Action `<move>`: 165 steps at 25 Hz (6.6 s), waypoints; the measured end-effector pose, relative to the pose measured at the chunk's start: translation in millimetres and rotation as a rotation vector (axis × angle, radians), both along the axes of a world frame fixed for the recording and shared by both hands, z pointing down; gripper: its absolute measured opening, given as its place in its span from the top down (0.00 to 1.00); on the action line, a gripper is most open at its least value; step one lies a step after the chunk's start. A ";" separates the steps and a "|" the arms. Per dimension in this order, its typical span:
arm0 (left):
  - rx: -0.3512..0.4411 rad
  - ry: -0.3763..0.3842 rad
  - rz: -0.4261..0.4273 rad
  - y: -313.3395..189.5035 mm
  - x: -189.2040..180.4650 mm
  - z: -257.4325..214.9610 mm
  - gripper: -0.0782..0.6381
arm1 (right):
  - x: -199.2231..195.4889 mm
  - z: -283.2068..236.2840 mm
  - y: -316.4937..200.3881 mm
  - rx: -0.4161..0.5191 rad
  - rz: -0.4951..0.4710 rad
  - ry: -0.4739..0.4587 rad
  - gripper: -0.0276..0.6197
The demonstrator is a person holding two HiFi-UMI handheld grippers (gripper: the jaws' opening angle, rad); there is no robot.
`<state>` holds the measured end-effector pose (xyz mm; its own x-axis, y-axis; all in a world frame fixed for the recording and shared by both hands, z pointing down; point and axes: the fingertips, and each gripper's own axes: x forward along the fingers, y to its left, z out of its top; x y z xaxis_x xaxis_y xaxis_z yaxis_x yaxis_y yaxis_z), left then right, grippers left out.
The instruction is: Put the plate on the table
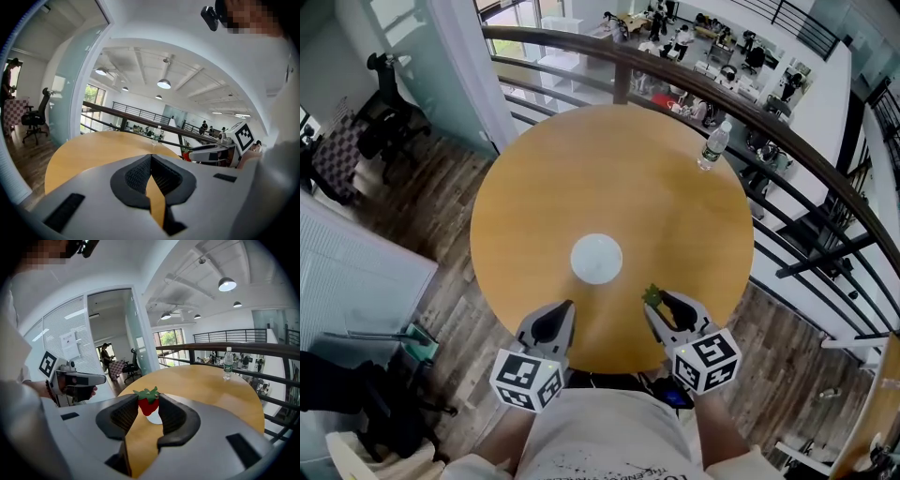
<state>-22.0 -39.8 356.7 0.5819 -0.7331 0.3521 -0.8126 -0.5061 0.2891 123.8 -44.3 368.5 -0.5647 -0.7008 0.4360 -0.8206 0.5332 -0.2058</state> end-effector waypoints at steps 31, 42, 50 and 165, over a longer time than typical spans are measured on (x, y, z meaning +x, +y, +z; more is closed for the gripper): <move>-0.095 -0.046 0.088 -73.3 -12.9 70.7 0.86 | -39.5 75.8 -77.0 -0.101 0.010 0.094 0.73; -0.130 -0.043 0.063 -99.0 -20.6 98.5 0.86 | -52.1 117.9 -110.4 -0.146 0.002 0.104 0.73; -0.150 -0.037 0.055 -109.0 -22.1 110.9 0.86 | -60.7 149.8 -128.5 -0.176 -0.017 0.142 0.73; -0.052 -0.064 0.105 -35.2 -20.8 33.0 0.86 | -53.9 48.3 -45.3 -0.071 -0.050 0.179 0.91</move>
<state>-42.8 -75.0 389.7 0.6294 -0.6492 0.4271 -0.7737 -0.5748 0.2664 69.9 -89.6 416.8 -0.5071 -0.6376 0.5799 -0.8202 0.5636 -0.0976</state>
